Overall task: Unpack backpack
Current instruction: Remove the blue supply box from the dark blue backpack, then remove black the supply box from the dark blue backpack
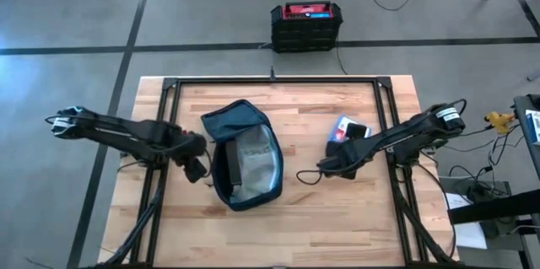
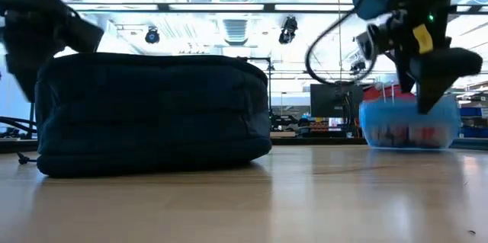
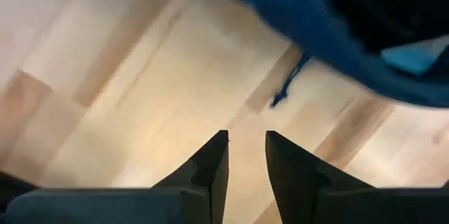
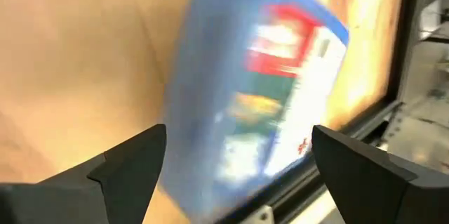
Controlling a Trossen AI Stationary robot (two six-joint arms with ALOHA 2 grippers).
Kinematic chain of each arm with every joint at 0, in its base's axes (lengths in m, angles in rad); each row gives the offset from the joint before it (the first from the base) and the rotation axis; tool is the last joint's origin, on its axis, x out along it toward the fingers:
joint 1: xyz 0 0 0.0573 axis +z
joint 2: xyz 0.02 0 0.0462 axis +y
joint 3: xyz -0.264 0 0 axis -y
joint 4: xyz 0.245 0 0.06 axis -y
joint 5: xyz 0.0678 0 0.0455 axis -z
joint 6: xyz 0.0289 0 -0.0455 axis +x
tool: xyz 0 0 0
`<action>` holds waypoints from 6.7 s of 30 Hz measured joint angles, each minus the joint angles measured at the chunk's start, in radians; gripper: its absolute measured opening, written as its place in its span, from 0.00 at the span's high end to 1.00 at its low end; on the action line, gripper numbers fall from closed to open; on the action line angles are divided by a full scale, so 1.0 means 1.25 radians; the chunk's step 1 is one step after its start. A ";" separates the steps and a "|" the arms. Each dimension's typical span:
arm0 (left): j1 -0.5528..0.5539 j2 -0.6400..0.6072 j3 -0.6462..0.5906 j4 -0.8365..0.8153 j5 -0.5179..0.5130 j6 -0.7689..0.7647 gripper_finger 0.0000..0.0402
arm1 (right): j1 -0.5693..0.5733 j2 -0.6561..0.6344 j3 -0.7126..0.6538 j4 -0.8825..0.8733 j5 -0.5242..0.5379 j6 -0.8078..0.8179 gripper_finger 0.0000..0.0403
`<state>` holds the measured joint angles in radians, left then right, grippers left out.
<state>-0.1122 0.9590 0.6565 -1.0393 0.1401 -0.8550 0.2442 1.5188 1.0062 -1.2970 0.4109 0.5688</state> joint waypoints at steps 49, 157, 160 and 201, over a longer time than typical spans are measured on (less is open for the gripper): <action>-0.114 0.686 -0.014 1.270 -0.065 0.298 0.80 | 0.038 0.117 0.069 0.996 0.055 -0.186 0.23; -0.188 0.452 -0.274 1.114 -0.579 0.020 0.80 | -0.619 -0.039 0.053 0.527 -0.166 -0.308 0.59; -0.188 0.450 -0.274 1.112 -0.576 0.034 0.80 | -0.655 -0.028 -0.007 0.576 -0.162 -0.328 0.59; -0.184 0.380 -0.181 1.061 -0.516 0.337 0.80 | -0.678 0.021 -0.002 0.731 -0.183 -0.452 0.44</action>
<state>-0.3424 1.4338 0.4301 0.2870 -0.5053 -0.4341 -0.6029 1.5455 1.0035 -0.3836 0.1825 0.0033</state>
